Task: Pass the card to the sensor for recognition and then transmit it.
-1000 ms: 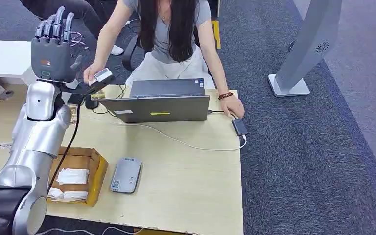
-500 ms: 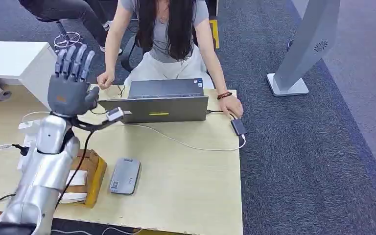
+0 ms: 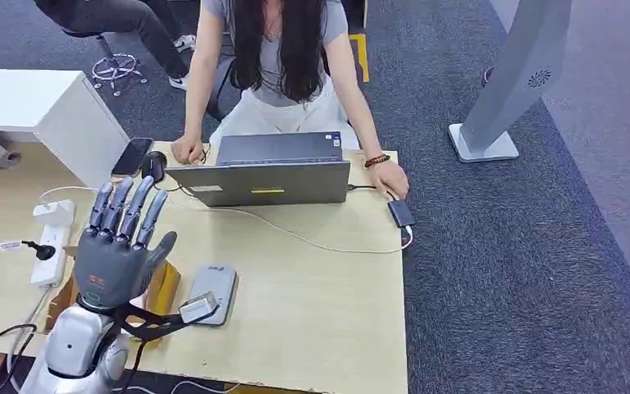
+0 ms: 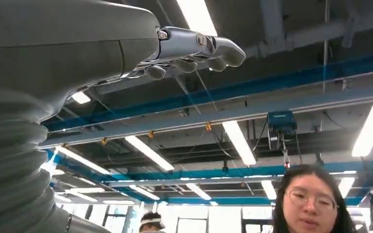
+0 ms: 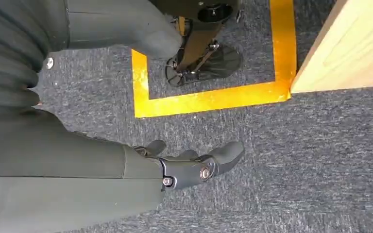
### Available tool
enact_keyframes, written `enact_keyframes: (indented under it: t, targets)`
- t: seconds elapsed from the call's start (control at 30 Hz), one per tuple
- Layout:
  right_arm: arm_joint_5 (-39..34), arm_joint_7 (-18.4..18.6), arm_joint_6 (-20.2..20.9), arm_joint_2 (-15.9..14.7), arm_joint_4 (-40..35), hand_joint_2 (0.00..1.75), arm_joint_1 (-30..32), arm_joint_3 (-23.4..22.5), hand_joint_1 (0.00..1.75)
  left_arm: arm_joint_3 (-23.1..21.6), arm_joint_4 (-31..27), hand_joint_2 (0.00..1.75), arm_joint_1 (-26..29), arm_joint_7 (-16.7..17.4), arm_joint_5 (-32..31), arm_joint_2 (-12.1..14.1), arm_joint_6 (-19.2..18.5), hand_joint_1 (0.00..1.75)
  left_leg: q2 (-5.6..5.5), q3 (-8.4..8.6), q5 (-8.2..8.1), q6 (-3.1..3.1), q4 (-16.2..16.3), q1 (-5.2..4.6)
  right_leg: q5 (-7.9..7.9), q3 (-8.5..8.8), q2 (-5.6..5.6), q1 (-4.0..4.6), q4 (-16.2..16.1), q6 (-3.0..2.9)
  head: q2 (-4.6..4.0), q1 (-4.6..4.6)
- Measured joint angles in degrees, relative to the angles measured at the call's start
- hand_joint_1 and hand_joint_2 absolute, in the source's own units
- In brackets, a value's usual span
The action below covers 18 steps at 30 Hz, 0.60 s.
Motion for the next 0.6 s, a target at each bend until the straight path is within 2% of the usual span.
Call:
enact_keyframes:
  t: [0.07,0.17,0.33,0.47,0.5,0.53,0.6]
  targets:
    - [-0.07,-0.15,-0.02,0.02,0.0,1.75,0.0,-0.15,0.0,0.0,-1.05,1.75,0.9,-1.16,0.35,0.0,0.0,0.0,0.0,-0.02,0.02,0.02,0.0,0.0,0.01,0.04,0.01,0.0,0.01,-0.01,0.0,0.02]
    - [-0.44,-0.81,-0.2,0.02,-0.02,1.75,0.06,-0.63,0.0,0.2,-6.13,1.75,5.86,-6.26,0.7,-0.64,0.02,0.0,0.09,0.05,-0.03,-0.01,0.0,0.0,-0.01,0.03,0.15,0.0,0.01,0.0,0.0,-0.02]
    - [-0.66,-1.79,-0.26,0.04,-0.02,1.75,0.09,-1.95,0.0,1.95,-16.05,1.75,15.17,-15.0,2.34,-3.94,0.04,0.0,0.03,-0.01,-0.18,0.17,0.0,-0.02,-0.16,0.02,0.02,-0.01,-0.02,0.08,0.0,0.0]
    - [-1.12,-2.43,-0.44,0.37,-0.02,1.75,0.08,-2.93,0.0,4.13,-20.35,1.75,20.27,-21.14,3.91,-7.2,-0.18,0.0,0.03,-0.01,-0.25,0.28,0.0,-0.02,-0.18,0.08,0.0,-0.02,-0.03,0.1,0.0,0.0]
    - [-1.58,-2.6,-0.44,0.46,-0.02,1.75,0.07,-3.21,0.0,5.07,-20.11,1.75,21.98,-20.19,1.98,-8.07,-0.79,0.0,0.04,0.04,-0.27,0.3,0.0,-0.02,-0.19,0.09,0.0,-0.02,-0.04,0.1,0.0,0.0]
    - [-1.75,-2.73,-0.46,0.57,-0.04,1.75,0.07,-3.48,0.0,5.71,-19.58,1.75,23.6,-16.95,-0.07,-7.95,-1.97,0.0,0.07,0.06,-0.27,0.3,-0.01,-0.02,-0.19,0.1,0.04,-0.02,-0.04,0.09,0.0,0.0]
    - [-2.03,-2.38,-1.07,0.79,-0.02,1.75,0.12,-4.29,0.0,5.73,-18.07,1.75,27.38,-6.07,-2.19,-5.41,-6.17,0.0,0.07,0.1,-0.26,0.3,-0.02,-0.01,-0.21,0.1,0.04,0.0,-0.04,0.06,0.0,0.0]
